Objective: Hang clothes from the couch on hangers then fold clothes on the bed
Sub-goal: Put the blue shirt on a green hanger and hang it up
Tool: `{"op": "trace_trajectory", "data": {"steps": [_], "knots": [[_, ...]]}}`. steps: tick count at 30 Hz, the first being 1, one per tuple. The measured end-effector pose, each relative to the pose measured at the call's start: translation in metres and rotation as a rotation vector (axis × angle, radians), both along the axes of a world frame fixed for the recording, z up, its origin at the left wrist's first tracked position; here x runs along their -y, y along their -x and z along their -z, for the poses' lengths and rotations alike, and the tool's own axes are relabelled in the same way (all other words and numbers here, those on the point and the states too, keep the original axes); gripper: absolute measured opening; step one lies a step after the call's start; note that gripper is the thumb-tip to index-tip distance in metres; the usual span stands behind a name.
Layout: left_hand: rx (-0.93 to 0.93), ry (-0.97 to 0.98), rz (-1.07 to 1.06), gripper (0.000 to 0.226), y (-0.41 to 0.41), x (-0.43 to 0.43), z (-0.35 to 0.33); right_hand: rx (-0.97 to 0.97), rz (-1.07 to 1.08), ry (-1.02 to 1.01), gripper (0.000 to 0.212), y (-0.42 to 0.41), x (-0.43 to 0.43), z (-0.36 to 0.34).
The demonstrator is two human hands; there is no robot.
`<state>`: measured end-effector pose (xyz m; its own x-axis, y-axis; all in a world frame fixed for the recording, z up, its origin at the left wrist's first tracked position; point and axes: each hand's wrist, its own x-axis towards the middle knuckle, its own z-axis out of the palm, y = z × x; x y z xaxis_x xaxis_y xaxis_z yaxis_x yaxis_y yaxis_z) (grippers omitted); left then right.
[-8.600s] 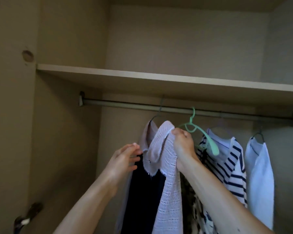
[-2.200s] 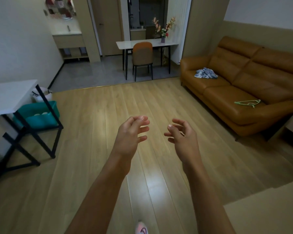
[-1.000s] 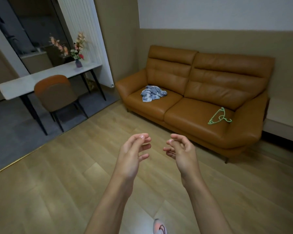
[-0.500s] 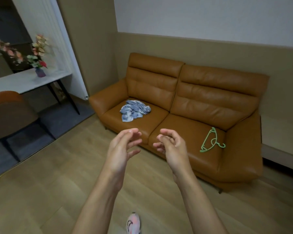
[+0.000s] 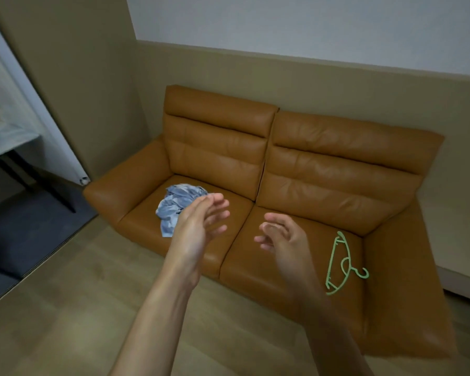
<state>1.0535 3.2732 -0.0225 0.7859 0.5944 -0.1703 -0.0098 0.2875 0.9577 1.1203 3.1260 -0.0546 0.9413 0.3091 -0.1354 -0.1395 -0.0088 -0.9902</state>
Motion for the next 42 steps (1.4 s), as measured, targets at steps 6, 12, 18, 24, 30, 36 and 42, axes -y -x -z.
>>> {"op": "trace_trajectory", "data": {"steps": [6, 12, 18, 24, 30, 36, 42], "knots": [[-0.093, 0.01, -0.008, 0.031, -0.122, -0.057, 0.043, -0.061, -0.027, 0.0, 0.016, -0.133, -0.066, 0.043], [-0.182, 0.006, -0.094, 0.027, -0.225, -0.121, 0.062, -0.155, -0.119, 0.023, 0.016, -0.257, -0.14, 0.069], [-0.293, 0.066, -0.177, 0.026, -0.276, -0.186, 0.098, -0.202, -0.195, 0.079, 0.016, -0.322, -0.199, 0.078], [-0.404, 0.105, -0.12, 0.029, -0.334, -0.254, 0.16, -0.258, -0.188, 0.155, 0.017, -0.372, -0.256, 0.109], [-0.531, 0.147, -0.073, 0.021, -0.406, -0.356, 0.256, -0.333, -0.147, 0.24, 0.016, -0.42, -0.342, 0.151], [-0.734, 0.012, -0.022, 0.041, -0.445, -0.441, 0.378, -0.47, -0.145, 0.308, 0.014, -0.456, -0.428, 0.2], [-0.957, -0.391, 0.156, 0.077, -0.481, -0.501, 0.473, -0.607, -0.065, 0.348, 0.013, -0.488, -0.486, 0.257]]}}
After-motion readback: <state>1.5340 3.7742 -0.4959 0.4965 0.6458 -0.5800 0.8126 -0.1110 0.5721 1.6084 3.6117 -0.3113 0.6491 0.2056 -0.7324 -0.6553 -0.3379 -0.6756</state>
